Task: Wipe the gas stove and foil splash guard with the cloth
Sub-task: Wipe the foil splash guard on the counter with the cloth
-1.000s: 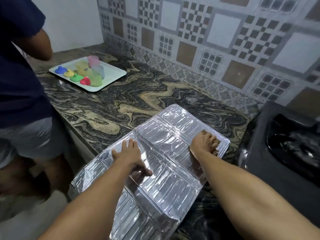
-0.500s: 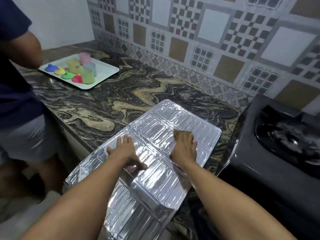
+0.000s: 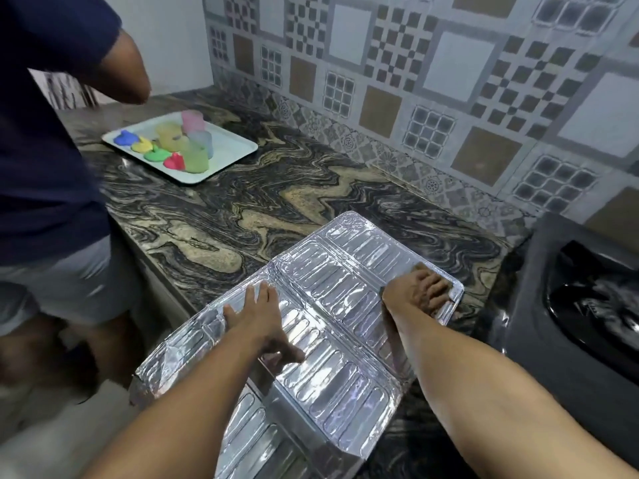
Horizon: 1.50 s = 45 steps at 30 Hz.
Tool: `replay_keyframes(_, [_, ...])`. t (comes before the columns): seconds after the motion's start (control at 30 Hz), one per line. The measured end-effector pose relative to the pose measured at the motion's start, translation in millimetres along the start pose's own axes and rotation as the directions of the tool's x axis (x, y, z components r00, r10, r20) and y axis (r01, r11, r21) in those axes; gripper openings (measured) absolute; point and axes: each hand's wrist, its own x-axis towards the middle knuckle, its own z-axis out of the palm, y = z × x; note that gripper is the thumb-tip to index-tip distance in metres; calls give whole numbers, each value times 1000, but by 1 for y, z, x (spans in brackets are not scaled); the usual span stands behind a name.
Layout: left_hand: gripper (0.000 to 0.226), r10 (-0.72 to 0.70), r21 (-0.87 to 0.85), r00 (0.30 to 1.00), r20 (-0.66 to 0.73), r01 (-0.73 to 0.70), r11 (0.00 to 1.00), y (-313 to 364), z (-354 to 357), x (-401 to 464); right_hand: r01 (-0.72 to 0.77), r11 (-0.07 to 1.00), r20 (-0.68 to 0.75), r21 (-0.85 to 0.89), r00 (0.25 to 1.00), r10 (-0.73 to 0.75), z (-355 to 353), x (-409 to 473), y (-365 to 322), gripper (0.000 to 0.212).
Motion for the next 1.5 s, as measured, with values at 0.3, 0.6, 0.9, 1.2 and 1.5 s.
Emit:
replay_keyframes(0.3, [153, -15, 11, 1000, 12, 14, 1000, 0, 1, 2, 420, 899, 149, -125, 904, -402, 17, 12, -74, 64])
replay_keyframes(0.6, [150, -37, 22, 999, 28, 36, 999, 1, -2, 1, 819, 567, 267, 89, 529, -806, 28, -42, -111, 47])
replay_keyframes(0.9, [148, -36, 11, 999, 20, 36, 999, 3, -6, 0, 647, 762, 154, 31, 750, -644, -4, -50, -38, 57])
replay_keyframes(1.2, [151, -19, 67, 1000, 20, 18, 998, 3, -9, -4, 751, 637, 368, 174, 551, -749, -13, -89, -4, 58])
replay_keyframes(1.5, [150, 16, 34, 999, -51, -14, 999, -4, -4, -3, 551, 803, 179, -226, 834, -522, -46, -82, 44, 44])
